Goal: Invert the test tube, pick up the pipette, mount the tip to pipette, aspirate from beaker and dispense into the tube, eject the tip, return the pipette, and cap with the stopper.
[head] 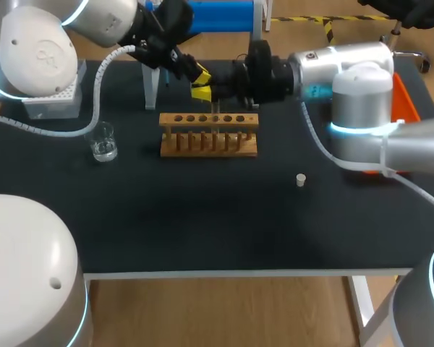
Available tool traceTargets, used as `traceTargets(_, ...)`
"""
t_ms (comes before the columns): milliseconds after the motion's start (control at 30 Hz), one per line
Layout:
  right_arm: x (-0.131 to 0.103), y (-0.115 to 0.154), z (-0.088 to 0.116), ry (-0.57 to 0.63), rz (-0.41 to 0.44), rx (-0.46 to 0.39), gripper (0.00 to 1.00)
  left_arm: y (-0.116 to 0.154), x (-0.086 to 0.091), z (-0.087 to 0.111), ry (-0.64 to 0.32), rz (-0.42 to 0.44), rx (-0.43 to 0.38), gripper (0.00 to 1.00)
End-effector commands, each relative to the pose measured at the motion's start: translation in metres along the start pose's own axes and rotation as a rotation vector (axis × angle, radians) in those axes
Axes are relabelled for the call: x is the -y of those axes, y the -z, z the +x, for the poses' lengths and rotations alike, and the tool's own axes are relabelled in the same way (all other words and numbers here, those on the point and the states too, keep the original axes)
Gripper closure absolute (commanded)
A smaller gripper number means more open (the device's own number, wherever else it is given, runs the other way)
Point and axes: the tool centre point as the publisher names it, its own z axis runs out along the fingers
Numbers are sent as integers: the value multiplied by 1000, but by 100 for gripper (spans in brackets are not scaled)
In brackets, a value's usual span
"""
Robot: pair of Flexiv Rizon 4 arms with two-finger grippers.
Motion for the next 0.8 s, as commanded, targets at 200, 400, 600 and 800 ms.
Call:
traceTargets(200, 2, 7, -3, -13, -10, -3, 100, 0, 1, 4, 0, -5, -6, 0)
traceTargets(400, 5, 24, 1, -51, -9, 9, 100, 0, 1, 4, 0, -5, -6, 0)
traceTargets(600, 7, 59, 11, -76, -5, 27, 100, 0, 1, 4, 0, -5, -6, 0)
traceTargets(800, 13, 107, 28, -95, 2, 40, 100, 0, 1, 4, 0, -5, -6, 0)
